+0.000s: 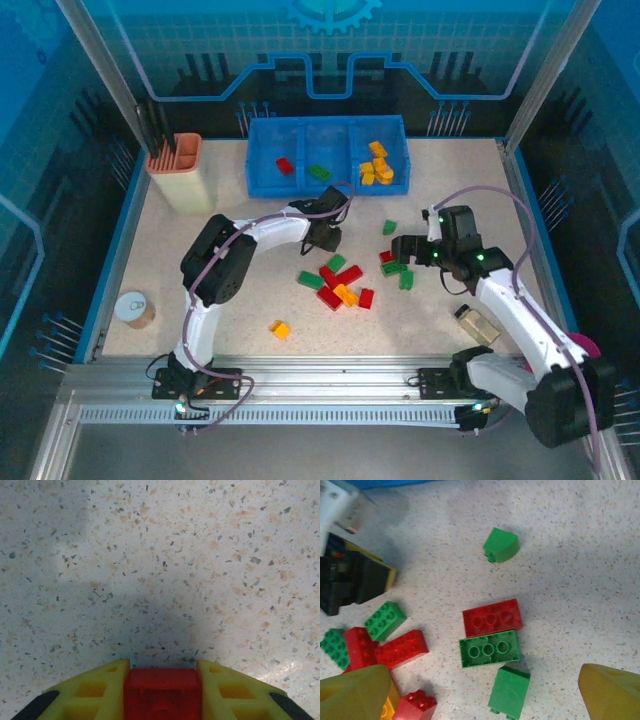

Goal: Sort the legos into containers by color
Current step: Pick up the lego from the center of the table.

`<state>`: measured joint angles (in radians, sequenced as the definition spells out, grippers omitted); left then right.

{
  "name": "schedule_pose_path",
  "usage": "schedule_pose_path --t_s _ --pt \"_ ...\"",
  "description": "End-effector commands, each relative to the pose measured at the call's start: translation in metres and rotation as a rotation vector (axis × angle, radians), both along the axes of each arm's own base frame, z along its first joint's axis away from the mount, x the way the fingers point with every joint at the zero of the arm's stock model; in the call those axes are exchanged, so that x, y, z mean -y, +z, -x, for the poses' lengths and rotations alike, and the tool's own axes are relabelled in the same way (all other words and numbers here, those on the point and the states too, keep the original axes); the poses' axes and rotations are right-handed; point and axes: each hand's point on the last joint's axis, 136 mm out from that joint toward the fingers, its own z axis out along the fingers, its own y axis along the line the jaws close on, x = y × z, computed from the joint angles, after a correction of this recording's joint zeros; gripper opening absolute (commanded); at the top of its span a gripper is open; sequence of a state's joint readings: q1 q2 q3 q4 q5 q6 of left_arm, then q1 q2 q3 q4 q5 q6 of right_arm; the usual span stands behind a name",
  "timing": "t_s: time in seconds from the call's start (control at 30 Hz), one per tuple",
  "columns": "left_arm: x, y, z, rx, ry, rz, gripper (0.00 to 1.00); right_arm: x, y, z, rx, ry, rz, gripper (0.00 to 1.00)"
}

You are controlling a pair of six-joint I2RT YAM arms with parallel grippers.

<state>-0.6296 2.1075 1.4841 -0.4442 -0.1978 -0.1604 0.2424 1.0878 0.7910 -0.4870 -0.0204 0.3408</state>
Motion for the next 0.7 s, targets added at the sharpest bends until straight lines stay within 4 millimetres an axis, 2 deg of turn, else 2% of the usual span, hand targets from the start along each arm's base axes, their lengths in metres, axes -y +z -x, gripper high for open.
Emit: schedule_pose_path --t_s 0.0,0.1,0.13,0.17,0.37,0.53,0.67 --pt "-0.012 -0.005 0.01 -0.04 0.04 -0.033 0.13 0.007 -0.002 -0.021 -0.024 -0.075 0.003 0.96" --pt "-0.018 0.011 0.008 -0.016 0.07 -0.008 0.12 0.004 -0.025 -0.038 -0.085 -0.102 0.003 0.93" --pt "-0.02 0.02 0.005 0.002 0.078 0.009 0.12 0.0 -0.023 -0.051 -0.078 -0.103 -0.003 0.92" --pt "-0.021 0.028 0.003 0.017 0.083 0.023 0.11 -0.002 -0.028 -0.056 -0.087 -0.103 0.0 0.92" --pt "-0.038 0.099 -0.027 0.128 0.116 0.093 0.11 -0.009 -0.049 -0.081 -0.104 -0.104 0.02 0.92" --pt "-0.079 0.148 -0.065 0.244 0.226 0.117 0.11 -0.011 -0.06 -0.095 -0.106 -0.101 0.033 0.93" --pt "-0.115 0.17 -0.101 0.327 0.331 0.104 0.13 -0.015 -0.069 -0.105 -0.121 -0.09 0.033 0.93"
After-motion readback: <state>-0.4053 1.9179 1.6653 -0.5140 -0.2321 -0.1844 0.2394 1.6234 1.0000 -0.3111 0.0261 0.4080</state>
